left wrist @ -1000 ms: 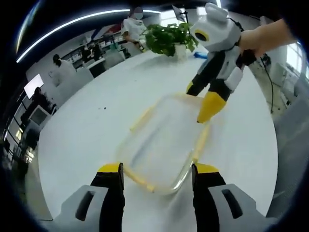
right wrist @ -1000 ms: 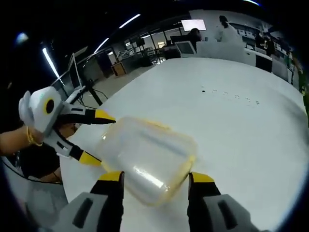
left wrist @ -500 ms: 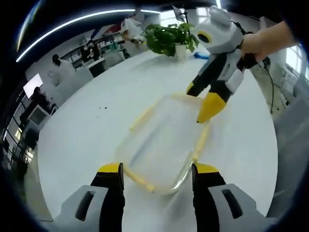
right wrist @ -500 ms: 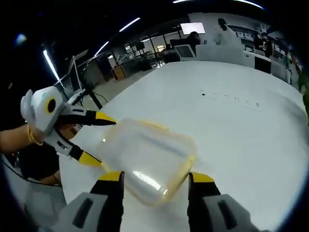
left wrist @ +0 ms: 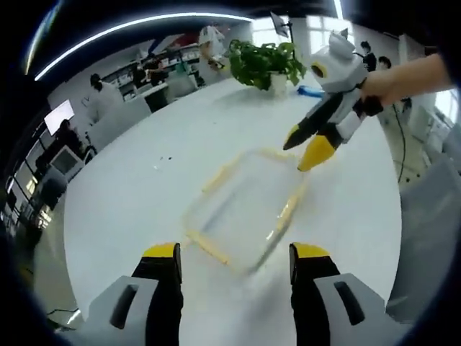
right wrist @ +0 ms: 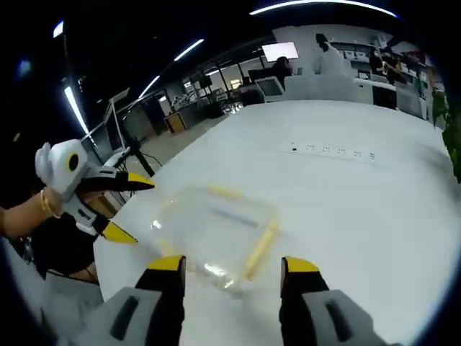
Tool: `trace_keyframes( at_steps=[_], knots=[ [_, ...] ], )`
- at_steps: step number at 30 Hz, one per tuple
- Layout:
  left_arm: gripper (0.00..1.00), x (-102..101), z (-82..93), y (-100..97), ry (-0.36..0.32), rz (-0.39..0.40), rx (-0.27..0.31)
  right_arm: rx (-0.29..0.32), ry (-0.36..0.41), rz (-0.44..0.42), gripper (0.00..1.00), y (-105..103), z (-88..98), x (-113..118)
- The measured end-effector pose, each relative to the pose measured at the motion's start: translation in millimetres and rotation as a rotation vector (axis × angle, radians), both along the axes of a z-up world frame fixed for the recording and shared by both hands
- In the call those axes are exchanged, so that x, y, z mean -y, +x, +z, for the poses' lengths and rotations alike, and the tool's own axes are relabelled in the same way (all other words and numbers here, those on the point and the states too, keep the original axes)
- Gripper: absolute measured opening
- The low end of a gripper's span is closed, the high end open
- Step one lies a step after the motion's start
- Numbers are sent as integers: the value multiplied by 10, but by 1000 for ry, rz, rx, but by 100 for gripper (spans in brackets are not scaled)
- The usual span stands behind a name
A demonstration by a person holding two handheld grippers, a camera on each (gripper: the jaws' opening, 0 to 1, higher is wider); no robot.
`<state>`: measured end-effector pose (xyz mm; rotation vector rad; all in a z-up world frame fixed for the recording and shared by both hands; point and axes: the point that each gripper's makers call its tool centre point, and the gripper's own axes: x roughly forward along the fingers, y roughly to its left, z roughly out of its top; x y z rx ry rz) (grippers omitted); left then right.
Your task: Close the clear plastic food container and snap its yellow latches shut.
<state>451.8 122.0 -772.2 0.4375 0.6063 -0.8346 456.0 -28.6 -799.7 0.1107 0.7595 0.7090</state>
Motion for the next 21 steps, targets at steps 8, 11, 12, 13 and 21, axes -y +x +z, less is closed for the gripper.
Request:
trace_keyframes(
  at_steps=[8,11,12,13,21],
  knots=[
    [59,-82,320,-238,-91,55,33,57,19,-14,51,-287,208,177],
    [58,-116,395,-339,-115,74,43,78,29,-37,52,-402,300,258],
    [58,-123,407,-368,-120,77,44,83,31,-42,52,-435,321,275],
    [58,-133,417,-398,-125,82,44,88,32,-45,52,-471,339,290],
    [59,-243,459,-675,-156,110,46,124,9,-61,53,-817,426,395]
  ],
)
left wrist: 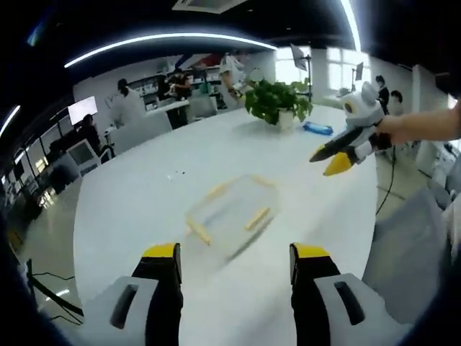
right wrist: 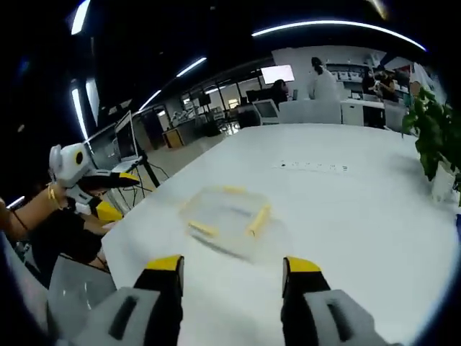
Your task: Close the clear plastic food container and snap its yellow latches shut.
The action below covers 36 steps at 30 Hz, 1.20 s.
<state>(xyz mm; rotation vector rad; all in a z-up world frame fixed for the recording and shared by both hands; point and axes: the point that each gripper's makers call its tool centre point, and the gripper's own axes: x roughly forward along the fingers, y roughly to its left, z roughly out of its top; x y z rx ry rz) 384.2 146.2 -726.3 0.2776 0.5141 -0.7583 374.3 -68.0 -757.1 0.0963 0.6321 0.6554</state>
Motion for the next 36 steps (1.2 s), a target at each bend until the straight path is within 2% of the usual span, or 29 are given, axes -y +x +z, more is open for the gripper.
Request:
trace_keyframes(
  at_steps=[6,13,24,29,36],
  knots=[
    [59,-156,14,-194,-42,49,7,24,0,-13,54,-217,72,22],
    [59,-299,17,-415,-94,106,4,36,39,-40,54,-488,162,52],
    [59,-335,6,-690,-124,135,-9,27,75,-57,55,-861,172,9],
    [59,-324,-1,-778,-134,134,-14,21,86,-67,54,-963,145,-4],
    [59,-335,-108,-886,-132,130,-37,12,95,-74,54,-1106,111,-26]
  ],
)
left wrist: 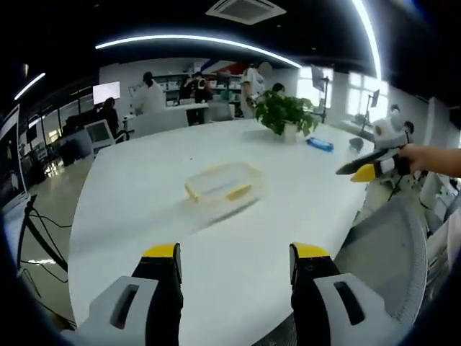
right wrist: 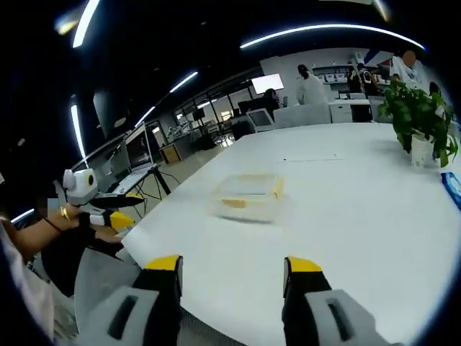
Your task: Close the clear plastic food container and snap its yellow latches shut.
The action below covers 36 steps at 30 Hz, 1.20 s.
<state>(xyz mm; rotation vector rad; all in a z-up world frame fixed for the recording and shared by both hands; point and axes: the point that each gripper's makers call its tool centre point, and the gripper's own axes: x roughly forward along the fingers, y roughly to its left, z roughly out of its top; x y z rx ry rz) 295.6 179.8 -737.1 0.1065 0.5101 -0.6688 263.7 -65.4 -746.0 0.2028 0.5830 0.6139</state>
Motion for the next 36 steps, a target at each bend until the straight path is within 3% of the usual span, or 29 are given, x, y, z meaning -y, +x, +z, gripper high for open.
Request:
trace_keyframes(
  at_steps=[19,36],
  knots=[
    [59,-139,-56,-121,-24,24,-20,-1,45,-33,54,-154,-2,-86],
    [59,-108,-44,-154,-37,32,-14,-1,45,-25,54,-159,22,-74]
  ],
)
